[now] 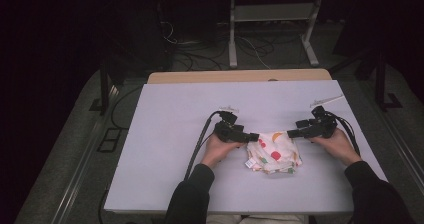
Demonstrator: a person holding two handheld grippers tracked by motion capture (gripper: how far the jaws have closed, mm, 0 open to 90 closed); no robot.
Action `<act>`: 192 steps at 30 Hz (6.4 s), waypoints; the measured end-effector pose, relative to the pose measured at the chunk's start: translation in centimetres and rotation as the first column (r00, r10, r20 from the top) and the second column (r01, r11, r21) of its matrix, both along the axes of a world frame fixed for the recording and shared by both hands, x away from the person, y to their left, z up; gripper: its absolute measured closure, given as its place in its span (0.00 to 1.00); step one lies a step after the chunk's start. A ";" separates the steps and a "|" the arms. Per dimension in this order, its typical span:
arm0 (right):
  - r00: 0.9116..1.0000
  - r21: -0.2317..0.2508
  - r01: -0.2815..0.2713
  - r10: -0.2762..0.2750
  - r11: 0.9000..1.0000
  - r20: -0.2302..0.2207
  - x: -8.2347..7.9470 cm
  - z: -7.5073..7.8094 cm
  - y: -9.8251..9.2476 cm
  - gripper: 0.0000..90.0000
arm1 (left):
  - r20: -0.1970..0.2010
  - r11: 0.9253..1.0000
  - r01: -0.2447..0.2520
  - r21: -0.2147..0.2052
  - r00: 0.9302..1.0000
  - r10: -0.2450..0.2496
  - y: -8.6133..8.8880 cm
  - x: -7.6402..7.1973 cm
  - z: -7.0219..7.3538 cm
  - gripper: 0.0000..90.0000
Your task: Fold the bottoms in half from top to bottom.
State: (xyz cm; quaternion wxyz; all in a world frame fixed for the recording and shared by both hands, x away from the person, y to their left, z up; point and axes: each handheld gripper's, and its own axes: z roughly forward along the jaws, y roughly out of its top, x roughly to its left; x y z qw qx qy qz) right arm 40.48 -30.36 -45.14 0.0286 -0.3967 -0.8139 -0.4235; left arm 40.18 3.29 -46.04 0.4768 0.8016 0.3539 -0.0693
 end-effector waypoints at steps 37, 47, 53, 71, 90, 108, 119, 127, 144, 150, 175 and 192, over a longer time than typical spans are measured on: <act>0.999 -0.103 -0.040 0.040 0.994 -0.005 0.2 -0.4 2.1 0.97 | -0.001 0.997 0.063 0.034 0.998 -0.063 -0.1 0.2 -0.3 0.94; 0.999 -0.112 -0.007 0.013 0.994 0.050 -0.1 0.4 2.5 0.99 | 0.036 0.996 0.072 0.052 0.997 -0.074 0.2 -0.2 0.6 0.95; 0.997 -0.098 -0.005 0.013 0.995 0.079 0.0 0.9 2.9 0.99 | 0.049 0.995 0.074 0.059 0.996 -0.077 0.8 -0.3 1.4 0.95; 0.995 -0.088 -0.015 0.023 0.996 0.093 1.6 1.5 6.4 0.99 | 0.047 0.995 0.042 0.090 0.998 -0.047 4.2 0.0 2.5 0.96; 0.995 -0.109 -0.044 0.053 0.993 0.080 3.1 1.7 11.1 0.99 | 0.030 0.989 0.018 0.144 0.999 -0.022 8.4 1.5 3.3 0.95; 0.995 -0.152 0.012 0.003 0.988 0.099 5.4 2.2 13.3 0.99 | 0.026 0.986 -0.035 0.166 0.999 0.031 9.6 5.3 3.8 0.95; 0.992 -0.161 0.064 -0.046 0.985 0.115 6.7 1.8 13.2 0.99 | 0.036 0.984 -0.113 0.139 0.993 0.109 9.2 6.4 2.6 0.95; 0.990 -0.180 0.088 -0.066 0.980 0.126 7.3 1.5 13.3 0.99 | 0.030 0.982 -0.152 0.114 0.988 0.150 9.1 6.9 2.0 0.95; 0.987 -0.093 0.138 -0.129 0.986 0.092 7.6 1.4 12.0 0.79 | 0.082 0.968 -0.240 0.075 0.969 0.234 8.9 6.7 1.8 0.52; 0.983 -0.048 0.130 -0.123 0.990 0.135 6.9 1.8 11.1 0.46 | 0.085 0.969 -0.244 0.033 0.967 0.241 9.6 6.3 2.2 0.24; 0.977 -0.012 0.105 -0.101 0.994 0.189 2.7 4.3 8.4 0.00 | 0.183 0.980 -0.201 -0.005 0.963 0.198 11.8 3.0 5.0 0.00; 0.972 -0.008 0.125 -0.120 0.992 0.201 -0.6 4.4 6.1 0.00 | 0.231 0.979 -0.201 -0.023 0.952 0.200 13.8 -0.3 5.7 0.00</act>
